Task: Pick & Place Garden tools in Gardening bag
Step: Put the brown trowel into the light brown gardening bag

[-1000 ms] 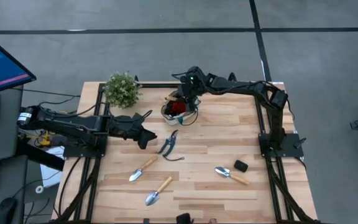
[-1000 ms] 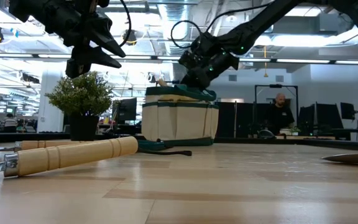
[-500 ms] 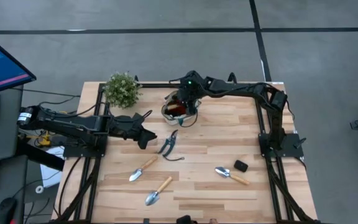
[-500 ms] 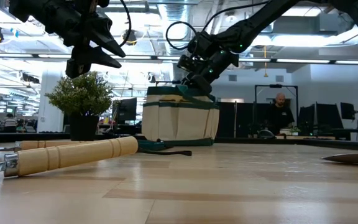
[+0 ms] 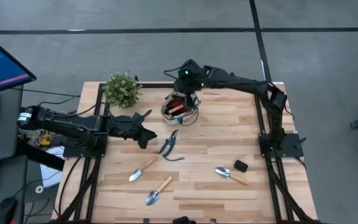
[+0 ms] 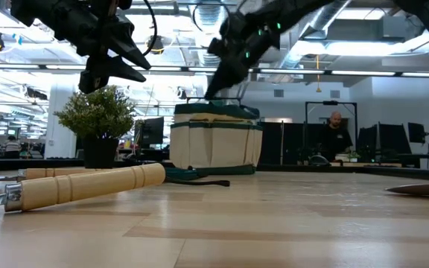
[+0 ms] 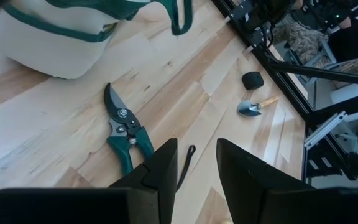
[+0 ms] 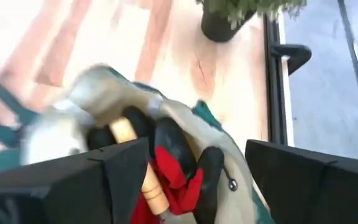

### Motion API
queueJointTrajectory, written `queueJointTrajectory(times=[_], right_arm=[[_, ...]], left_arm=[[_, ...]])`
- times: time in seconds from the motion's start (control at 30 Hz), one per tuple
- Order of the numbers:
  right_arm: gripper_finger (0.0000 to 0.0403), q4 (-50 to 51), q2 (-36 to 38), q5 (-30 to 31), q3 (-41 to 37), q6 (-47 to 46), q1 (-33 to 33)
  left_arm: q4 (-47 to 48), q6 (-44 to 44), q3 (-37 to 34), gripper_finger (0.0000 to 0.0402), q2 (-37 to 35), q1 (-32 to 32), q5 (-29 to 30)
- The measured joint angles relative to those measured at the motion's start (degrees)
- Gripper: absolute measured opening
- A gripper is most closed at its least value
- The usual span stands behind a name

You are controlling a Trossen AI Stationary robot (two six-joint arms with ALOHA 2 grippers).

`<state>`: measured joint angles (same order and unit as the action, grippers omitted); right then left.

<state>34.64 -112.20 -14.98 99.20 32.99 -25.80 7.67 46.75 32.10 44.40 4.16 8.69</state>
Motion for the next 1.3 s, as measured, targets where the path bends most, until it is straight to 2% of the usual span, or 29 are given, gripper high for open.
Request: queueJointTrajectory(times=[0.13,0.27,0.33,0.43,0.5,0.57,0.77,0.93,1.07,1.3], right_arm=[[0.026,14.95,0.0,1.14,11.06,-2.64,0.45],[0.026,33.06,0.26,5.74,21.36,-12.78,1.22],[0.026,40.7,0.46,7.26,23.9,-19.59,1.54],[0.026,51.62,2.0,8.84,23.41,-27.06,3.05],[0.026,55.45,4.07,11.56,20.41,-30.77,4.88],[0.026,55.04,7.4,14.42,15.11,-33.09,7.64],[0.026,53.72,22.38,14.82,-4.9,-41.36,14.24],[0.026,47.12,34.61,14.78,-21.46,-52.87,20.21],[0.026,42.08,41.83,14.55,-32.6,-61.11,26.89],[0.026,29.64,48.34,13.44,-45.74,-72.21,41.39]], left_arm=[[-0.01,0.0,0.0,0.0112,0.0,0.0,0.28],[-0.01,0.01,0.0,0.0112,0.0,0.0,0.28],[-0.01,-0.01,0.0,0.0112,0.0,0.0,0.3],[-0.01,-0.01,0.0,0.0112,0.0,0.0,1.41],[-0.04,0.01,0.0,0.0112,0.0,0.0,2.02],[-0.21,-0.01,0.0,0.0112,0.0,0.0,2.65],[-1.5,-0.01,0.0,0.0112,0.0,0.0,4.77],[-5.9,-0.01,0.0,0.0112,-0.24,-1.01,4.89],[-7.45,-0.01,0.0,0.0112,-3.22,-3.22,3.88],[-7.35,-4.02,0.0,0.0112,-12.26,-6.66,-0.37]])
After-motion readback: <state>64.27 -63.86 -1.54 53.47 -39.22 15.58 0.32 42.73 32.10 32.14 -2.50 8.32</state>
